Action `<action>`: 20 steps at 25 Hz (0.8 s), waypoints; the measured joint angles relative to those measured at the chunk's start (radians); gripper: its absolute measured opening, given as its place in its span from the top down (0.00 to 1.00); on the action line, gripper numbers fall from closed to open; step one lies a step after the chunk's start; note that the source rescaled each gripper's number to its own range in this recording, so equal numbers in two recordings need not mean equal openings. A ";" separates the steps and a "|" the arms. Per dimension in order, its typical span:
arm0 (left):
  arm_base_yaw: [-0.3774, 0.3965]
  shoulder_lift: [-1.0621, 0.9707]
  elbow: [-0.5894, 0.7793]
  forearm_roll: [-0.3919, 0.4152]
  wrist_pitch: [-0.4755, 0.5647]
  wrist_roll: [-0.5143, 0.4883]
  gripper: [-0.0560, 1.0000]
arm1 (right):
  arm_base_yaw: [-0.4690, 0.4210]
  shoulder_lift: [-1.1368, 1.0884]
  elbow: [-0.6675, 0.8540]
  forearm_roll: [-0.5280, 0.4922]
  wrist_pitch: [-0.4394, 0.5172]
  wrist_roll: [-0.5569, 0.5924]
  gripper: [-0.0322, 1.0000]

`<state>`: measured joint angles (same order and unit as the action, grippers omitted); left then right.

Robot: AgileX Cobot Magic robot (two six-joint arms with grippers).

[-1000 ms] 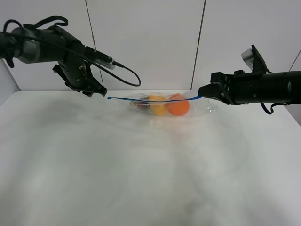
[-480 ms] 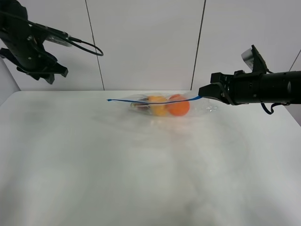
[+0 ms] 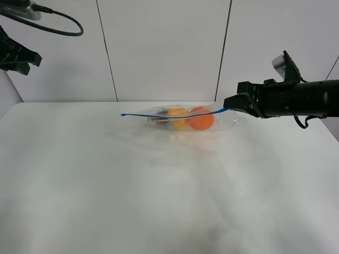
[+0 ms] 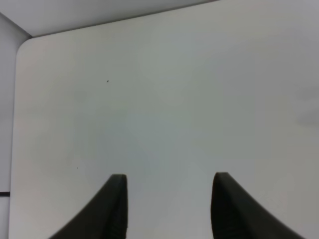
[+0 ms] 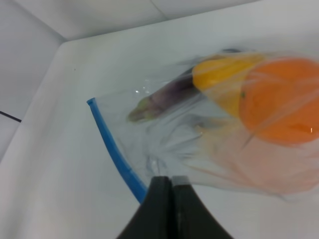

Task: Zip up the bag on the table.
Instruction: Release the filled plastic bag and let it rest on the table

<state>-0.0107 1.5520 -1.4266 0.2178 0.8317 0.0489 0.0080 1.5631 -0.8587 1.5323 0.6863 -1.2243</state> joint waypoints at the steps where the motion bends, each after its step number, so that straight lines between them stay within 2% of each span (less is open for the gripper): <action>1: 0.000 -0.027 0.027 -0.001 -0.011 0.000 0.30 | 0.000 0.000 0.000 0.000 0.000 0.000 0.97; 9: 0.000 -0.294 0.231 -0.012 -0.049 -0.049 0.30 | 0.000 0.000 0.000 0.000 -0.003 0.000 0.97; 12: 0.000 -0.413 0.299 -0.047 -0.044 -0.058 0.30 | 0.000 0.000 0.000 0.000 -0.005 0.000 0.97; 17: 0.000 -0.611 0.378 -0.115 0.014 -0.061 0.30 | 0.000 0.000 0.000 0.000 -0.013 0.000 0.97; 20: 0.000 -0.758 0.388 -0.146 0.089 -0.068 0.30 | 0.000 0.000 0.000 0.000 -0.015 0.000 0.97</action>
<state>-0.0107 0.7939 -1.0387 0.0721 0.9204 -0.0192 0.0080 1.5631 -0.8587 1.5323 0.6710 -1.2243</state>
